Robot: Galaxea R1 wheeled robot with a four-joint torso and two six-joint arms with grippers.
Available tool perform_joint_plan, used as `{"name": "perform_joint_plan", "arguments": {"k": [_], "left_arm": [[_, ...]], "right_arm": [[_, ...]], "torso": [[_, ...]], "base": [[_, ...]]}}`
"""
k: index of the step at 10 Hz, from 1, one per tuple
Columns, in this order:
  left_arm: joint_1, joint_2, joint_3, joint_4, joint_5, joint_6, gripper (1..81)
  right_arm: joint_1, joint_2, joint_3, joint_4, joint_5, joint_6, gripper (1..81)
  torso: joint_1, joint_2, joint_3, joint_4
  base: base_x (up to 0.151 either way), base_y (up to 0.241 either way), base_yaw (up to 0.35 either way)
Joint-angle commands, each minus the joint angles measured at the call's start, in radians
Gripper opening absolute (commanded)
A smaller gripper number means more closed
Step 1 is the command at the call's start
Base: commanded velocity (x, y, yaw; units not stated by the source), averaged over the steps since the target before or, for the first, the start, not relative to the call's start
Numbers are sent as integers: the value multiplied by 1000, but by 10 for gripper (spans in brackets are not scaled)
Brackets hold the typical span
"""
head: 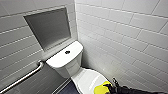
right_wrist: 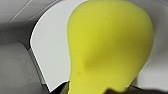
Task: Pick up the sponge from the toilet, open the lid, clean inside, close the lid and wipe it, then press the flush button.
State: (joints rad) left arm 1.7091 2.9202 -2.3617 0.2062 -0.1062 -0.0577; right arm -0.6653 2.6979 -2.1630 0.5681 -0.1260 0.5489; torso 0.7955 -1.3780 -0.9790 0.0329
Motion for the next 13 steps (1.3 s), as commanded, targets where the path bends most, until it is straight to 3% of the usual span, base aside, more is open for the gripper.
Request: {"name": "perform_joint_plan", "arguments": {"k": [1, 5, 13], "left_arm": [[42, 1, 12, -8, 82, -2, 811], [42, -2, 12, -16, 85, -4, 811], [41, -1, 9, -17, 88, -2, 811]], "right_arm": [[115, -10, -17, 0, -55, -4, 811], [115, 29, -103, -91, -92, -9, 811], [75, 81, -101, -97, -80, -12, 811]], "torso": [[0, 0, 0, 0], [0, 0, 0, 0], [0, 0, 0, 0]], "base": [[0, 0, 0], [0, 0, 0], [0, 0, 0]]}}
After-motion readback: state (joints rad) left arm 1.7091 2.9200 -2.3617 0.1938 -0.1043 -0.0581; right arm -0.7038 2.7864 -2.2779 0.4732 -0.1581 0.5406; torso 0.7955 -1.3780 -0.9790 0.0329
